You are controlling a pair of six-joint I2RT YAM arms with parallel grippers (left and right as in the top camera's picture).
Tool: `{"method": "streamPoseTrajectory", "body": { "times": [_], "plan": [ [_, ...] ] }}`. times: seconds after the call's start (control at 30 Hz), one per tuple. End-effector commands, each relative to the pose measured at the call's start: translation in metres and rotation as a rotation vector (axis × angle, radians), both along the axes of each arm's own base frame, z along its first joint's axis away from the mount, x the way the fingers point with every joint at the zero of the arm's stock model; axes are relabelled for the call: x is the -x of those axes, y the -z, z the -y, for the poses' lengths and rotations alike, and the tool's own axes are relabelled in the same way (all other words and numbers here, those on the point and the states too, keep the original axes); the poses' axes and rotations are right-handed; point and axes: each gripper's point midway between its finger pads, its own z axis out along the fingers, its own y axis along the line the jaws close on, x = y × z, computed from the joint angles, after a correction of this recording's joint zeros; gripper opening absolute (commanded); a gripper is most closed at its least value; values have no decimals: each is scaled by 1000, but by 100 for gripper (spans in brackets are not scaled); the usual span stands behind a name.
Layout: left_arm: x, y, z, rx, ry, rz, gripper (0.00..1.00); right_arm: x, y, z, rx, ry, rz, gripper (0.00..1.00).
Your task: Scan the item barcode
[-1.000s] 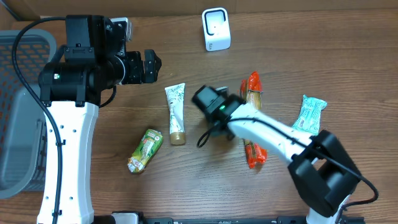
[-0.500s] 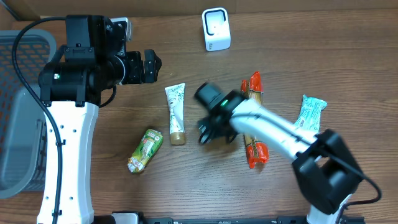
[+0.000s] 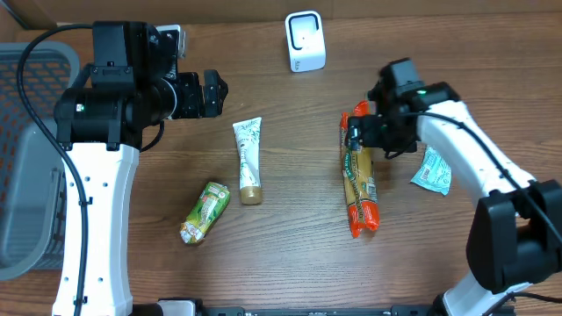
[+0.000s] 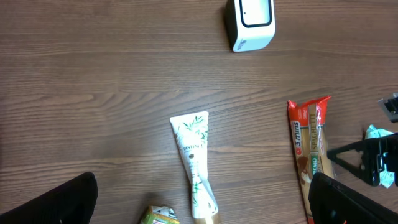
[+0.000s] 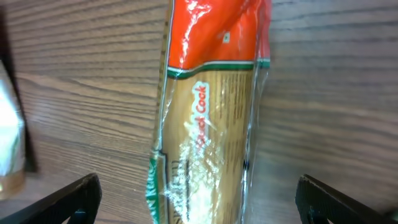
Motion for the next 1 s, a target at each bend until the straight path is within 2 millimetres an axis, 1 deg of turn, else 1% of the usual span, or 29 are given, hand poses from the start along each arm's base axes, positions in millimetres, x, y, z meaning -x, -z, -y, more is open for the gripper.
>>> {"method": "streamPoseTrajectory", "body": {
  "times": [0.0,0.13,0.43,0.57,0.6,0.67,0.7,0.77,0.83,0.87,0.97],
  "plan": [
    [-2,-4,0,-13,14,15,100,19,16,-15,-105,-101,-41,100],
    [-2,-4,0,-13,14,15,99,23,40,-15,-108,-105,-49,100],
    [-2,-4,0,-13,14,15,100,23,49,-30,-144,-114,-18,99],
    [-2,-4,0,-13,14,15,100,25,60,-34,-137,-61,-18,88],
    [-2,-4,0,-13,14,15,100,25,63,-33,-125,-45,-18,84],
    [-2,-4,0,-13,14,15,100,24,70,-26,-80,10,-19,72],
    [-2,-4,0,-13,14,15,99,24,71,-23,-66,29,-20,63],
    [-2,-4,0,-13,14,15,100,23,71,-22,-62,32,-20,40],
    [-2,-4,0,-13,14,15,100,23,69,-21,-61,34,-26,23],
    [-2,-4,0,-13,14,15,100,22,65,-21,-57,34,-33,18],
    [-2,-4,0,-13,14,15,100,19,50,-20,-43,33,-46,12]
  ]
}}
